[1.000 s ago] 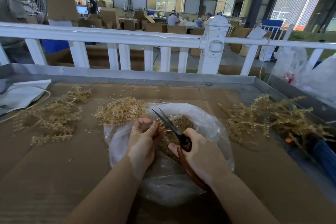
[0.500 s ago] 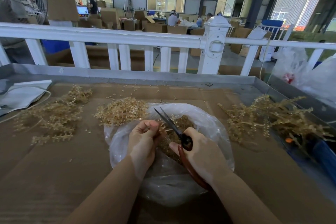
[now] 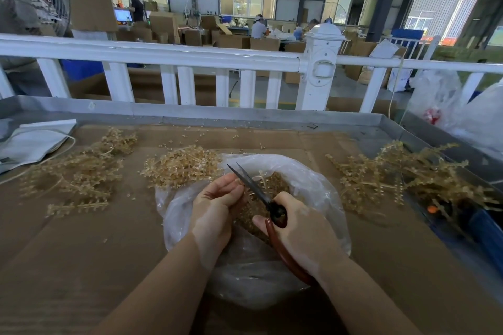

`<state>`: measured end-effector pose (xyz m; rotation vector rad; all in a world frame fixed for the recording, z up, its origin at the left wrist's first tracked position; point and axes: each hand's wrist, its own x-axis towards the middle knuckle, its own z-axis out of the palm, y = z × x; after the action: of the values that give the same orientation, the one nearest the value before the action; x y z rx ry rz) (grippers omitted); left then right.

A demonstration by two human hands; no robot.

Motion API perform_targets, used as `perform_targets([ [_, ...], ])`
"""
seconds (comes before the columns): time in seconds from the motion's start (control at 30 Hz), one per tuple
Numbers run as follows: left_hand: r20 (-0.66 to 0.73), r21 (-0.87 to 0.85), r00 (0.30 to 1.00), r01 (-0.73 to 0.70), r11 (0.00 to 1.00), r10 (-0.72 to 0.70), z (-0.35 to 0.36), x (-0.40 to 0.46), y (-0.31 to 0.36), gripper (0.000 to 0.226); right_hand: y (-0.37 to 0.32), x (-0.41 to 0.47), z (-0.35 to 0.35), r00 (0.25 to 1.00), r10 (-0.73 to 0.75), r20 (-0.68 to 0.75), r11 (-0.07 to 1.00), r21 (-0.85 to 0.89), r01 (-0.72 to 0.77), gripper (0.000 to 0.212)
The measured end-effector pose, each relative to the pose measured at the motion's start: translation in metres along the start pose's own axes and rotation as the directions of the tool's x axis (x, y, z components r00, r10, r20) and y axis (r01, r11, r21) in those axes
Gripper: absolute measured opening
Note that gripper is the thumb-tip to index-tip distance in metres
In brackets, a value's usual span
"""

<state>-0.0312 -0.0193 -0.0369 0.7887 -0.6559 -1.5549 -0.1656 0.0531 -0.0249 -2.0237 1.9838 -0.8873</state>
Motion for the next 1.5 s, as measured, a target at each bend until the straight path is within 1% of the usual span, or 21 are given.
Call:
perform_targets([
  [0.2, 0.028, -0.048, 1.000, -0.004, 0.999, 0.005, 0.000, -0.001, 0.001, 0.029, 0.001, -0.002, 0.001, 0.999, -0.041, -0.004, 0.995, -0.091, 0.041, 0.031],
  [0.37, 0.003, -0.134, 1.000, 0.020, 0.991, -0.020, 0.002, -0.001, 0.005, 0.032, 0.003, -0.003, 0.003, 0.999, -0.050, -0.017, 0.993, -0.107, 0.048, 0.032],
  [0.5, -0.030, -0.164, 0.999, 0.029, 0.986, -0.034, 0.002, -0.002, 0.007, 0.032, 0.003, -0.003, 0.003, 0.997, -0.072, -0.016, 0.989, -0.127, 0.070, 0.032],
  [0.6, -0.033, -0.166, 0.999, 0.024, 0.986, -0.030, 0.002, -0.002, 0.006, 0.031, 0.003, -0.003, 0.003, 0.996, -0.082, -0.018, 0.989, -0.128, 0.079, 0.031],
  [0.73, 0.005, -0.155, 1.000, 0.017, 0.988, -0.016, 0.003, -0.004, 0.007, 0.034, 0.004, -0.003, 0.002, 0.998, -0.066, -0.020, 0.990, -0.128, 0.063, 0.033],
  [0.97, -0.005, -0.122, 1.000, 0.013, 0.992, -0.014, 0.004, -0.008, 0.006, 0.038, 0.000, -0.005, -0.002, 0.998, -0.047, 0.028, 0.989, -0.141, 0.051, 0.032],
  [1.2, -0.002, -0.185, 1.000, 0.030, 0.982, -0.031, 0.002, -0.003, 0.008, 0.040, -0.007, -0.002, -0.005, 0.997, -0.044, 0.058, 0.990, -0.131, 0.051, 0.034],
  [1.3, 0.003, -0.176, 1.000, 0.029, 0.984, -0.028, 0.001, 0.000, 0.006, 0.040, -0.010, -0.002, -0.006, 0.996, -0.065, 0.058, 0.987, -0.140, 0.073, 0.034],
  [1.5, 0.032, -0.160, 0.999, 0.017, 0.987, -0.012, 0.000, 0.001, 0.005, 0.037, -0.014, 0.001, -0.008, 0.996, -0.064, 0.065, 0.990, -0.122, 0.072, 0.034],
])
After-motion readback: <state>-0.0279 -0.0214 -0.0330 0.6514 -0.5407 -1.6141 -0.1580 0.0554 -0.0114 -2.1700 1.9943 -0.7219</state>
